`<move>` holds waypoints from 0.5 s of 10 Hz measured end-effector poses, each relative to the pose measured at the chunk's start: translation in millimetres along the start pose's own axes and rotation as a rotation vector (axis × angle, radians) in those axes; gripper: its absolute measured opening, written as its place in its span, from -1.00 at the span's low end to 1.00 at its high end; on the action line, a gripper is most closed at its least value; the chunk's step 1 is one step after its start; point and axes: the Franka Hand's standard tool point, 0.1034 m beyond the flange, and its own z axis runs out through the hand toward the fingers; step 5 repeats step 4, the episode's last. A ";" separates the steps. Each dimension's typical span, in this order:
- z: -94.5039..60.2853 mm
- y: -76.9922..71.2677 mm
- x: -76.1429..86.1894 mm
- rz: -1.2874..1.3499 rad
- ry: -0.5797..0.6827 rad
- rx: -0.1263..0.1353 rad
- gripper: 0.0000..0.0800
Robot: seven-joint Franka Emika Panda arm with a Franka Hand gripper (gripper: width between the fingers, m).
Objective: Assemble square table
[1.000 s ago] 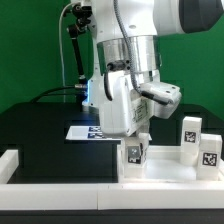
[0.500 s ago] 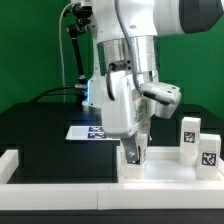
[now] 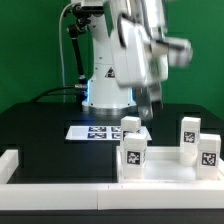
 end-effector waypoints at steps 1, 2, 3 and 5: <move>3.6 1.3 2.1 0.001 0.005 -0.001 0.62; 4.9 1.8 2.7 0.001 0.006 -0.003 0.62; 5.0 1.8 2.7 0.001 0.007 -0.003 0.62; 5.2 1.9 2.8 0.001 0.007 -0.003 0.62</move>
Offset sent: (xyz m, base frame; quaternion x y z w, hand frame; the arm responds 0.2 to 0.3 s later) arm 0.0000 0.0000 0.0000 0.0000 0.0000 0.0000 1.0000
